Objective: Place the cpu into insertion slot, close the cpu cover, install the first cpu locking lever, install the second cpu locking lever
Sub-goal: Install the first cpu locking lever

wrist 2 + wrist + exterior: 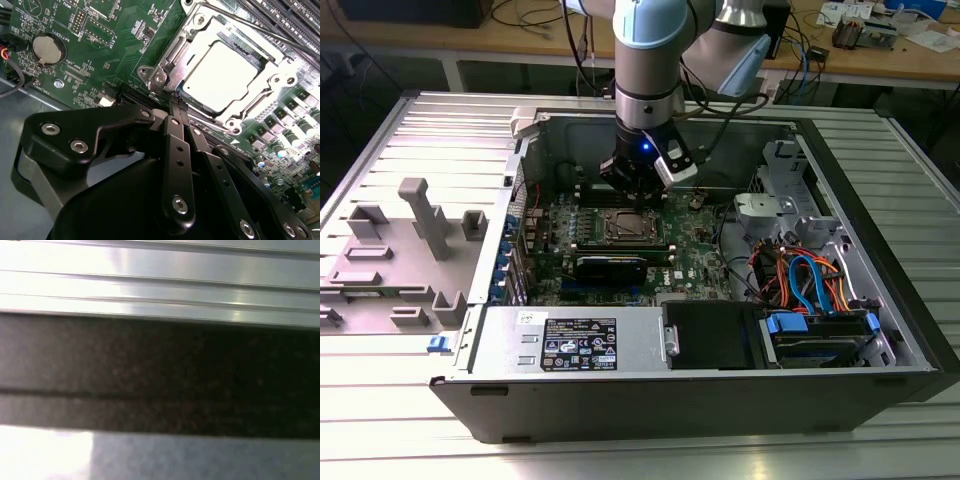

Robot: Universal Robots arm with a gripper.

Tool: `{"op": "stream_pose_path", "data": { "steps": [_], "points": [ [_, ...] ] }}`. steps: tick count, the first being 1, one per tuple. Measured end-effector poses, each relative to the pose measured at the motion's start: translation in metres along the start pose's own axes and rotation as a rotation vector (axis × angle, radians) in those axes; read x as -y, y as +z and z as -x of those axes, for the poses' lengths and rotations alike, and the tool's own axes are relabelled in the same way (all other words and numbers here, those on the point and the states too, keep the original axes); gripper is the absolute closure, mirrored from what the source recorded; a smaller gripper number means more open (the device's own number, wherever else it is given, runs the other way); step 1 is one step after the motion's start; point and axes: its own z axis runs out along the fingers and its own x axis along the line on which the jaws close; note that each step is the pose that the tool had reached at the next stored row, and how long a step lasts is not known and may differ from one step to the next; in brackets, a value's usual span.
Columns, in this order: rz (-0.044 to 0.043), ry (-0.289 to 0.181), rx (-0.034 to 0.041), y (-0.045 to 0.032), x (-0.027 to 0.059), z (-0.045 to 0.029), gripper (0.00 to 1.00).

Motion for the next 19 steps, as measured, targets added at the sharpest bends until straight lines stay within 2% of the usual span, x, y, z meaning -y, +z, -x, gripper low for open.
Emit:
{"op": "stream_pose_path", "data": {
  "steps": [5, 10, 19],
  "points": [
    [0.0, 0.0, 0.0001, 0.001, 0.0008, -0.0001, 0.89],
    [0.0005, 0.0, -0.0014, -0.0016, 0.0006, 0.0001, 0.89],
    [-0.0008, 0.0, -0.003, 0.0, 0.0027, 0.0012, 0.89]
  ]
}}
